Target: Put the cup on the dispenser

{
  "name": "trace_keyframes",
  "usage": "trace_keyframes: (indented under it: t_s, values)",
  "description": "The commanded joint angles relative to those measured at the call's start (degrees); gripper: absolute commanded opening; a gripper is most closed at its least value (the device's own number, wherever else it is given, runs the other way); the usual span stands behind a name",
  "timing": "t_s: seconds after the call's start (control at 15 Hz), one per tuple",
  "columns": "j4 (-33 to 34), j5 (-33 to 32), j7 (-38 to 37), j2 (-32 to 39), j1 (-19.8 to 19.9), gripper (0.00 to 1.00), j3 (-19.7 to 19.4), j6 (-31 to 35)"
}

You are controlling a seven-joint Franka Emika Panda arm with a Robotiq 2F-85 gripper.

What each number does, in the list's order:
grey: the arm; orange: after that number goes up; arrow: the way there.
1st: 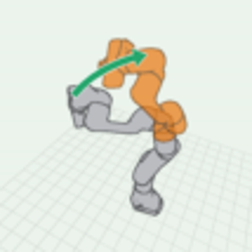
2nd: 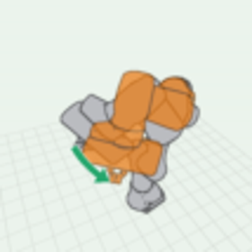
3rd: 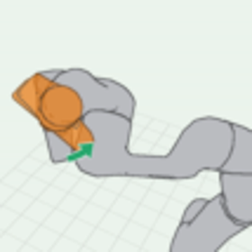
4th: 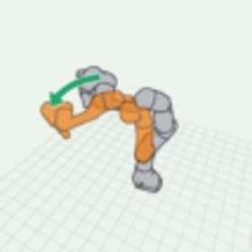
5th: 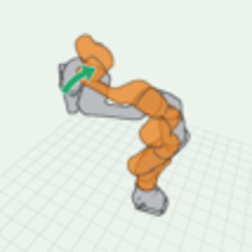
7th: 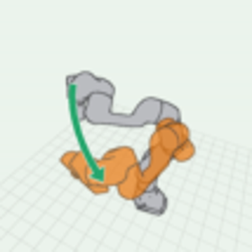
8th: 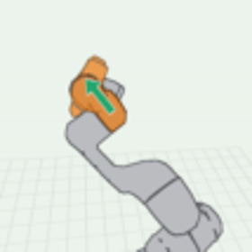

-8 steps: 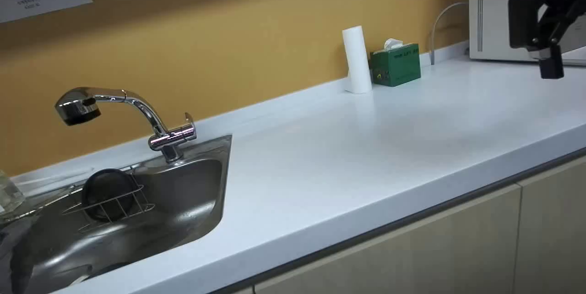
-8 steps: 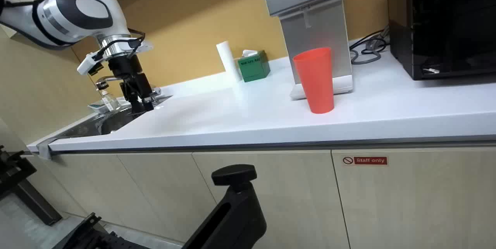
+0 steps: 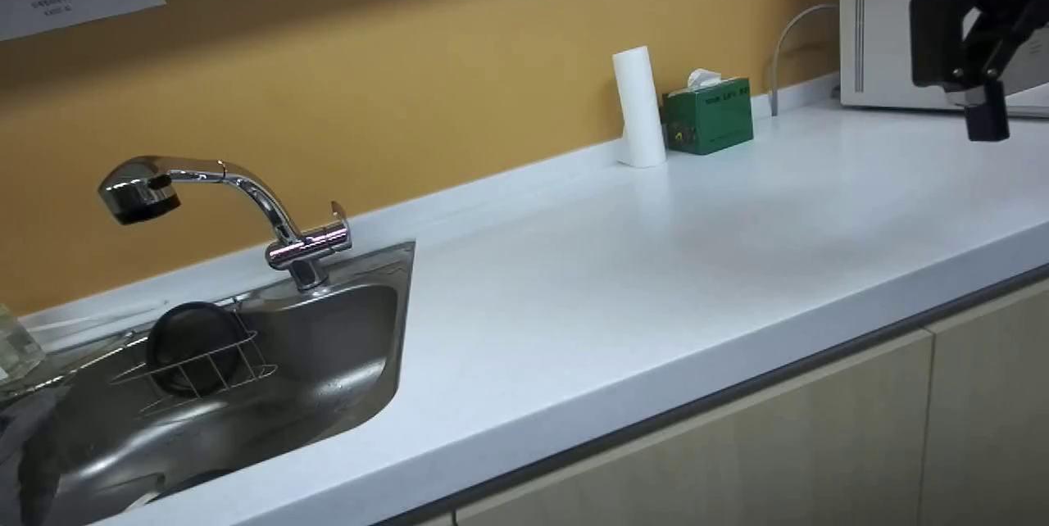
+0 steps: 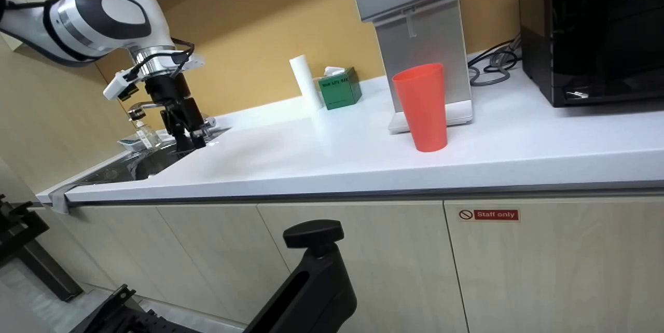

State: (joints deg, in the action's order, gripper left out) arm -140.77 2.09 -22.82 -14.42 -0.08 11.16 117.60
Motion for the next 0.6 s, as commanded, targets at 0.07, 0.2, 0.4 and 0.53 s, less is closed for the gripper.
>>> trace_keyframes:
  t_s: [0.07, 0.2, 0.4, 0.53]
  values:
    - [0.0, -0.3, -0.2, 0.1, -1.2, 1.0, -1.2, -0.1]
    - [-0.7, -1.1, -2.3, -0.7, -0.6, 1.0, -1.3, 0.9]
    - [-3.3, -0.3, -3.8, -3.0, 0.9, 1.0, -3.4, 5.2]
    - [-6.2, 0.0, -3.0, -5.1, 2.6, 1.0, -5.9, 10.2]
